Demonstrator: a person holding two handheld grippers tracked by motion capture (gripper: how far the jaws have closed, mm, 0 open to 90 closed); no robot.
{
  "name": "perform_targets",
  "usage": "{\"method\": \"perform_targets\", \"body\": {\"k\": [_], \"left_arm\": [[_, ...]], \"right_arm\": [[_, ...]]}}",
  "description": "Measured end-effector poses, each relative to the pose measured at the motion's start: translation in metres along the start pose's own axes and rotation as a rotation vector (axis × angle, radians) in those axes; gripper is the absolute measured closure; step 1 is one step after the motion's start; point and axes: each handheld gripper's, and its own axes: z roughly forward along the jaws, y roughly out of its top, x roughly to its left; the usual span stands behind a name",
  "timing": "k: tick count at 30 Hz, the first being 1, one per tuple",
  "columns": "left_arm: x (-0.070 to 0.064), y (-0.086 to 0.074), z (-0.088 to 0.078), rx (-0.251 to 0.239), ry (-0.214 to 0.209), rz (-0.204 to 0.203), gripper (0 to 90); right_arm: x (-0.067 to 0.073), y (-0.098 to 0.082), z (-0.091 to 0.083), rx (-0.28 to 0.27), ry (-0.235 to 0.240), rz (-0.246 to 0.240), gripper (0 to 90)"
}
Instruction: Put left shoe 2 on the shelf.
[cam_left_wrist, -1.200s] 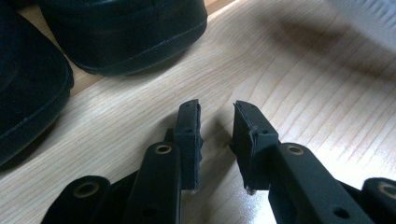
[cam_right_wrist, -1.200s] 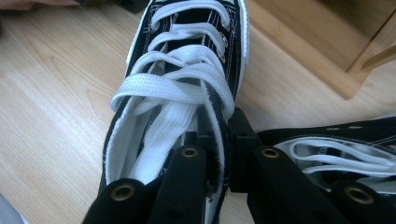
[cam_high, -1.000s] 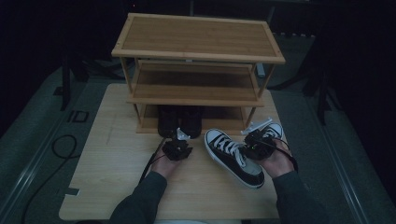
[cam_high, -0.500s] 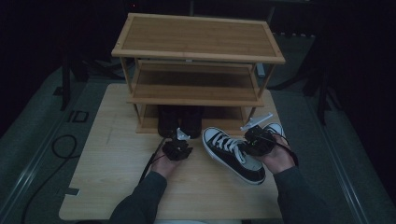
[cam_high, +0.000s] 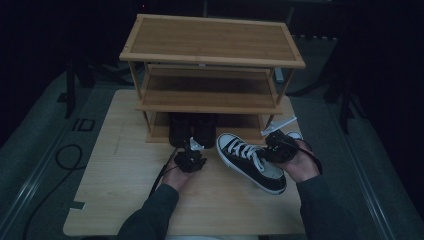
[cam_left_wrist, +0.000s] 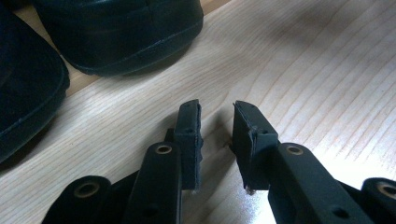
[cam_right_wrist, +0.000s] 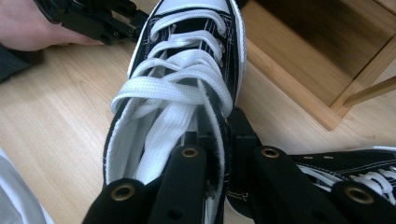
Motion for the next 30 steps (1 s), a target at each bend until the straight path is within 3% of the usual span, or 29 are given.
{"method": "perform_targets", "body": {"k": [18,30], "left_arm": [[0.001,0.0,0.0,0.0,-0.003,0.001,72.6],[0.001,0.0,0.0,-0.001,-0.005,0.001,72.6]], "right_arm": [[-0.008,0.018,-0.015,-0.041,0.03,-0.017,87.2],[-0.008,0.044,-0.027,-0.083,0.048,-0.041,87.2]]}}
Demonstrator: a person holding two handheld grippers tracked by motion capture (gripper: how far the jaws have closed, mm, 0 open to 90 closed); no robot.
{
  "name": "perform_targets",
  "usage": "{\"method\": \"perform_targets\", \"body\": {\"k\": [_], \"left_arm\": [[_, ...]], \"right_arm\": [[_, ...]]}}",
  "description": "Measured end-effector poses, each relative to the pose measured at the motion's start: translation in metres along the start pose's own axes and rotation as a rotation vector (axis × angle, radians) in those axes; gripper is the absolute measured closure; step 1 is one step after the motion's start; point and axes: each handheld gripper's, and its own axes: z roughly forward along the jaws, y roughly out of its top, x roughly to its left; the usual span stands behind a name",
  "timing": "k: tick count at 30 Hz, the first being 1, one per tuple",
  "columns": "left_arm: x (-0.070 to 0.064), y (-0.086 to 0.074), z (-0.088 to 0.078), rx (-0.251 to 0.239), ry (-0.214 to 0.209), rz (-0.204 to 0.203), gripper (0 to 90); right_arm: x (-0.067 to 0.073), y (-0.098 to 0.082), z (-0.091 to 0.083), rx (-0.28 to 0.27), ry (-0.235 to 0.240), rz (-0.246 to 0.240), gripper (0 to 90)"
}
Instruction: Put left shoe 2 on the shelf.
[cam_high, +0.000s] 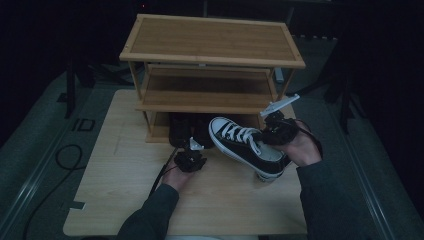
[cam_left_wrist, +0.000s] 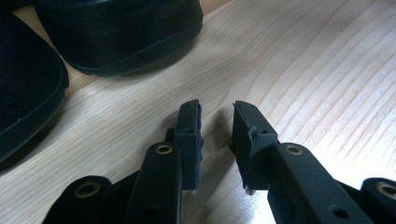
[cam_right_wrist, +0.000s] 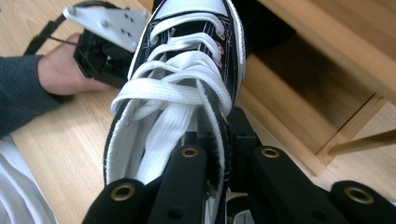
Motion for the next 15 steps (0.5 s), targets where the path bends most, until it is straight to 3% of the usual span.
{"method": "perform_targets", "body": {"k": [15], "left_arm": [[0.0,0.0,0.0,0.005,0.0,0.003,72.5]], "right_arm": [[-0.001,0.031,-0.005,-0.024,0.003,-0.018,87.2]]}}
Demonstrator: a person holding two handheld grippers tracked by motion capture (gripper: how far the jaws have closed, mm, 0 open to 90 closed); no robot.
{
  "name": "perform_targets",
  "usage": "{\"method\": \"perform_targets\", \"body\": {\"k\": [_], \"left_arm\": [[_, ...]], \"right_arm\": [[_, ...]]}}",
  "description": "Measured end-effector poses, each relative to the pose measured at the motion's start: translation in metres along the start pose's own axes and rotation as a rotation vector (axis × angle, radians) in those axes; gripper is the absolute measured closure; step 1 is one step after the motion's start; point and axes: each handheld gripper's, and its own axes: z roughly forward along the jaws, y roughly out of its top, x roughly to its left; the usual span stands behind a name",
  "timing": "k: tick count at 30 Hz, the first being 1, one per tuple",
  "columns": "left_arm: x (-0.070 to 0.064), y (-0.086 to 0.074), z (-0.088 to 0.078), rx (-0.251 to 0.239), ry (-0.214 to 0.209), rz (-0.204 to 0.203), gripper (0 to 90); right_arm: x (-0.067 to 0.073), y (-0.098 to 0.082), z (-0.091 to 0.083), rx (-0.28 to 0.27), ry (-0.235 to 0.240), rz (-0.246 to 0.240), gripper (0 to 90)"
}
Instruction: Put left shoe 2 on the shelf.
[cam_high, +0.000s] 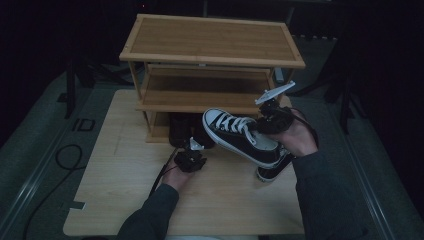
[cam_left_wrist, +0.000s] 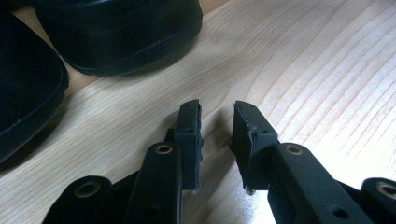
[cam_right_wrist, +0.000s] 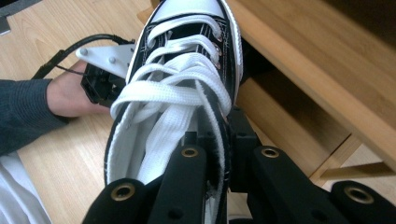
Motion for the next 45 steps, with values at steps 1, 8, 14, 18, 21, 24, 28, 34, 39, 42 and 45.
{"method": "perform_targets", "body": {"k": [1,8,14,18,21,24,28,34,39,42,45], "left_arm": [[0.0,0.0,0.0,0.0,0.0,0.0,72.5],[0.0,0.0,0.0,0.001,-0.001,0.001,72.5],[0.0,0.0,0.0,0.001,0.001,0.001,72.4],[0.0,0.0,0.0,0.001,-0.001,0.001,72.4],[0.0,0.0,0.0,0.001,-0.001,0.001,72.5],[0.0,0.0,0.0,0.001,-0.003,-0.001,72.4],[0.0,0.0,0.0,0.002,-0.003,-0.001,72.4],[0.0,0.0,0.0,0.002,-0.004,0.0,72.3],[0.0,0.0,0.0,0.0,-0.001,0.0,72.3],[0.0,0.0,0.0,-0.001,-0.001,-0.001,72.3],[0.0,0.0,0.0,-0.001,-0.003,-0.008,72.1]], "right_arm": [[0.0,0.002,0.0,-0.001,0.0,-0.004,87.2],[0.001,0.01,-0.007,-0.025,0.005,-0.009,87.2],[-0.001,0.019,-0.011,-0.046,-0.001,-0.002,87.2],[-0.006,0.027,-0.009,-0.052,-0.025,0.01,87.2],[-0.008,0.032,-0.006,-0.051,-0.044,0.018,87.1],[-0.012,0.039,-0.001,-0.059,-0.059,0.038,87.2],[-0.017,0.048,0.005,-0.068,-0.081,0.063,87.2],[-0.024,0.058,0.018,-0.077,-0.117,0.105,87.2],[-0.028,0.061,0.024,-0.09,-0.14,0.143,87.1],[-0.031,0.061,0.034,-0.073,-0.194,0.15,87.1],[-0.03,0.06,0.036,-0.071,-0.218,0.15,87.0]]}}
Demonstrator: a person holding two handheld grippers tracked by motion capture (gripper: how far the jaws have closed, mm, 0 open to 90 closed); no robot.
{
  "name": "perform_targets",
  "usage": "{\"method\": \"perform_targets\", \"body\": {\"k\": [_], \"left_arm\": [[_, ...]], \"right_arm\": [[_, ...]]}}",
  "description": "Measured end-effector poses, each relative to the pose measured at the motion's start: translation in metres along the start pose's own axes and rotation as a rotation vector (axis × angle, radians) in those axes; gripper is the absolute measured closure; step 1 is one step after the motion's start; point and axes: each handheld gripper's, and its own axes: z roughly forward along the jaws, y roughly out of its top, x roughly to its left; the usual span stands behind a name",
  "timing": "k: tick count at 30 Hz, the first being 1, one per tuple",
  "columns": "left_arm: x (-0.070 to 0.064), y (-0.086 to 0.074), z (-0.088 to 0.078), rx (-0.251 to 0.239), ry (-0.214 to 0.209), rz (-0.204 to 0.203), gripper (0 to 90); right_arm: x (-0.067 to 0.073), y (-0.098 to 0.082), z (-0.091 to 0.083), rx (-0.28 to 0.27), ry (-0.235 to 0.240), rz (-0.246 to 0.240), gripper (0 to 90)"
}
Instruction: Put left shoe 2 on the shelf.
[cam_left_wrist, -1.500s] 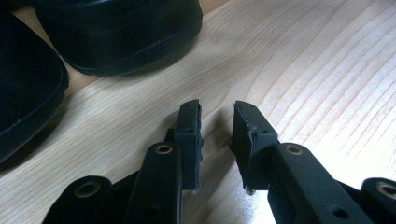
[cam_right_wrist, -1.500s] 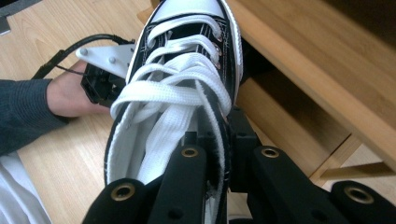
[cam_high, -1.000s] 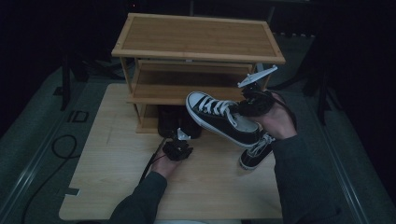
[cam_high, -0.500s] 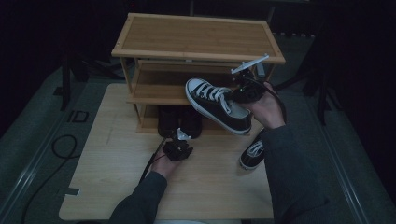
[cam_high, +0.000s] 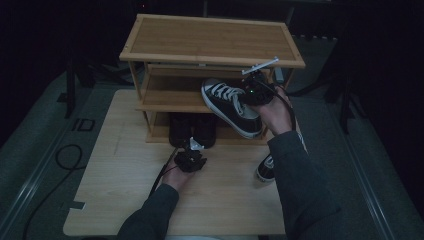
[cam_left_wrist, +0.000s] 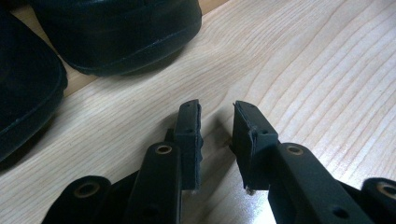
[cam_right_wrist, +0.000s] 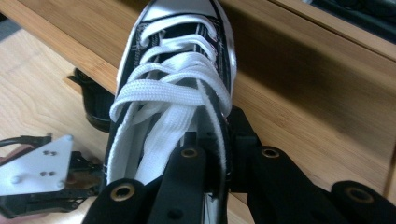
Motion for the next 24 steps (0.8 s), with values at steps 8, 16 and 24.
{"method": "perform_targets", "body": {"k": [8,16,24], "left_arm": [[-0.006,0.006,0.003,0.019,-0.029,-0.006,72.0],[-0.027,0.026,0.008,-0.017,-0.051,0.03,72.0],[-0.042,0.049,0.018,-0.045,-0.013,0.069,72.5]], "right_arm": [[-0.001,-0.006,0.004,0.023,-0.01,-0.007,85.1],[-0.008,-0.013,0.002,0.01,0.041,0.035,77.4],[-0.009,-0.016,-0.004,-0.004,0.051,0.037,76.3]]}}
